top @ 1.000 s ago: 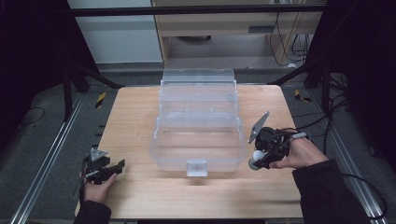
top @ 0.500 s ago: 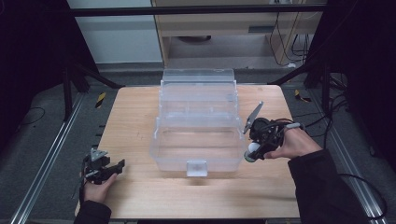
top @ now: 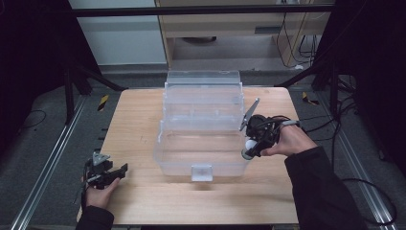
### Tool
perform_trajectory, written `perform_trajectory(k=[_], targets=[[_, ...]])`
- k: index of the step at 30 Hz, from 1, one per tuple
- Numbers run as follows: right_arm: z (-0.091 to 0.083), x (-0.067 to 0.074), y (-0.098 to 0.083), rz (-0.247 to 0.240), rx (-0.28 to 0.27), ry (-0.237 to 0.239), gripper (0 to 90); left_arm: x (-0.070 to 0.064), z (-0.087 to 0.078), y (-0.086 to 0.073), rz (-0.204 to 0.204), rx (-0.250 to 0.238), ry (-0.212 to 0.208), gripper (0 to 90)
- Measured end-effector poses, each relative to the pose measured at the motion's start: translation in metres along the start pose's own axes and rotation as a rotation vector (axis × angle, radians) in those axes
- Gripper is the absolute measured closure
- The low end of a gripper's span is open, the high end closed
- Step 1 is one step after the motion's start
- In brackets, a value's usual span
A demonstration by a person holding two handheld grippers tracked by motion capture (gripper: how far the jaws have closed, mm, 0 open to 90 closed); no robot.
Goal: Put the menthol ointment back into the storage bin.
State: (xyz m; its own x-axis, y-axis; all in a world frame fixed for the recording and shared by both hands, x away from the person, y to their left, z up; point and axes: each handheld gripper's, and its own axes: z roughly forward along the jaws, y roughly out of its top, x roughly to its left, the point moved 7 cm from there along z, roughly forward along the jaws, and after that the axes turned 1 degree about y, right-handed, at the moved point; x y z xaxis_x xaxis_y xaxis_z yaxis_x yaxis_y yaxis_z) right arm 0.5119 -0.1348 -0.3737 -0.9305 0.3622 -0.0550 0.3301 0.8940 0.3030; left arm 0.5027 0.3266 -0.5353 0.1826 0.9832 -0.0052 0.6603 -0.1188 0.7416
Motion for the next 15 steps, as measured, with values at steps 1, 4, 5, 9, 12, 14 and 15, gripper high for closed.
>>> perform_trajectory(k=[1, 4, 5, 9, 12, 14, 15], targets=[[0.001, 0.000, 0.001, 0.002, -0.002, -0.001, 50.4, 0.000, 0.000, 0.000, 0.000, 0.001, 0.000, 35.6], [0.004, -0.003, 0.006, 0.003, -0.004, -0.001, 50.5, 0.000, 0.000, 0.000, -0.001, 0.003, 0.001, 35.6], [0.005, -0.004, 0.007, 0.005, -0.005, -0.001, 50.5, 0.000, 0.000, 0.000, -0.001, 0.003, 0.001, 35.6], [0.011, -0.008, 0.012, 0.007, -0.013, -0.001, 50.5, -0.001, 0.001, -0.001, 0.000, 0.006, 0.002, 35.6], [0.019, -0.011, 0.016, 0.003, -0.017, -0.012, 50.4, 0.000, 0.001, -0.001, 0.001, 0.006, 0.001, 35.6], [0.021, -0.012, 0.016, 0.001, -0.014, -0.013, 50.4, 0.000, 0.001, -0.001, -0.002, 0.004, 0.001, 35.6], [0.023, -0.012, 0.017, -0.001, -0.011, -0.017, 50.4, 0.001, 0.000, 0.000, -0.002, 0.003, 0.004, 35.6]])
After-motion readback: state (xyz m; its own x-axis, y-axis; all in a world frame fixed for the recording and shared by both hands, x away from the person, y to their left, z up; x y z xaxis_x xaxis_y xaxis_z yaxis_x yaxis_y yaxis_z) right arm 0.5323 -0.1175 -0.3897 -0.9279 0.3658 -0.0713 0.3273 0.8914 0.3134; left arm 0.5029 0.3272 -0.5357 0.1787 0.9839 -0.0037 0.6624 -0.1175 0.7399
